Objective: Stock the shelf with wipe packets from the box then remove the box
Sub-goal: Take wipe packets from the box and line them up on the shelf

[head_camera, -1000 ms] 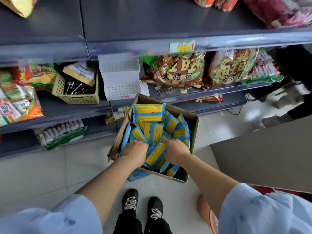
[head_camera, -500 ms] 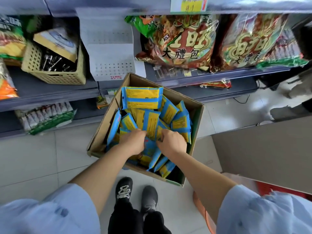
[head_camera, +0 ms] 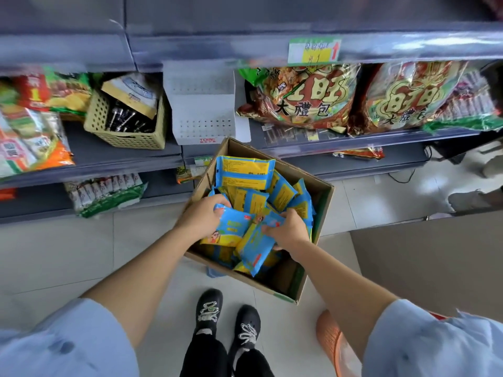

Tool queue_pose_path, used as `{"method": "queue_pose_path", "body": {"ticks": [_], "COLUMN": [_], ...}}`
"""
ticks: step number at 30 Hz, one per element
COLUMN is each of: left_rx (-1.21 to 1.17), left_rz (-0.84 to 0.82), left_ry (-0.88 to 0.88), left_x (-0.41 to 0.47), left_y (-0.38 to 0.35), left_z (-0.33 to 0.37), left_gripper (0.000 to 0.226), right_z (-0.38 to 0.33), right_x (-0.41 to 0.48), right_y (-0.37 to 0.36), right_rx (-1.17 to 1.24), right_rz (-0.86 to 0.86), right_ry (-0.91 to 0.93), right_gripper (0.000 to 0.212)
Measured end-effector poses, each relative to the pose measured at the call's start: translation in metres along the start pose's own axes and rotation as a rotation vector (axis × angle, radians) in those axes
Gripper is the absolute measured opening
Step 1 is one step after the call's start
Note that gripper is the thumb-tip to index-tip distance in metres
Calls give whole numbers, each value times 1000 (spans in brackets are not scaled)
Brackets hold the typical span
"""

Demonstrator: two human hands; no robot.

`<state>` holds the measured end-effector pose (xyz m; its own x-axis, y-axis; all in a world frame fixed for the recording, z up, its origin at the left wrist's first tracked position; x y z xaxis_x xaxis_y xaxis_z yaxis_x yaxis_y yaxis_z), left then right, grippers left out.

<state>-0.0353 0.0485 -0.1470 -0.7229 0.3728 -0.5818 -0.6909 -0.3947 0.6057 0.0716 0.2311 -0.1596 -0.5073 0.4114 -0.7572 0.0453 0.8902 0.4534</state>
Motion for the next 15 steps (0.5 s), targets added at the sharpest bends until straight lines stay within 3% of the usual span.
{"method": "queue_pose_path", "body": {"ticks": [3, 6, 9, 12, 15], "left_rx": [-17, -107, -122, -180, -216], "left_rz": [69, 181, 286, 315, 344], "left_ry": [-24, -37, -52, -46, -68], "left_x": [-12, -29, -48, -65, -83], "left_y": [22, 48, 74, 90, 101], "left_z": [8, 16, 26, 33, 37], "left_gripper": [20, 28, 32, 24, 17], "right_z": [-18, -35, -50, -65, -84], "right_x": [-4, -12, -26, -42, -66], "right_y": [1, 8, 7, 9, 12], "right_rx": [111, 338, 572, 553, 488], "right_rz": [-44, -55, -138, -201, -290], "right_ry": [28, 7, -104, -110, -63], "right_gripper": [68, 27, 31, 39, 20]}}
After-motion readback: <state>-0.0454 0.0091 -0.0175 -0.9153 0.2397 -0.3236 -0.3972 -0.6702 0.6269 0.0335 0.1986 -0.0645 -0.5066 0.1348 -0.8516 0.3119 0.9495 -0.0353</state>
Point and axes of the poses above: each hand's wrist, its own x-axis towards the middle knuckle, its own y-axis out of the back of the hand, z = x × y, the point moved 6 cm from there along x, towards the middle knuckle, and after that the axes turned 1 degree about -z, right-handed, at the moved point
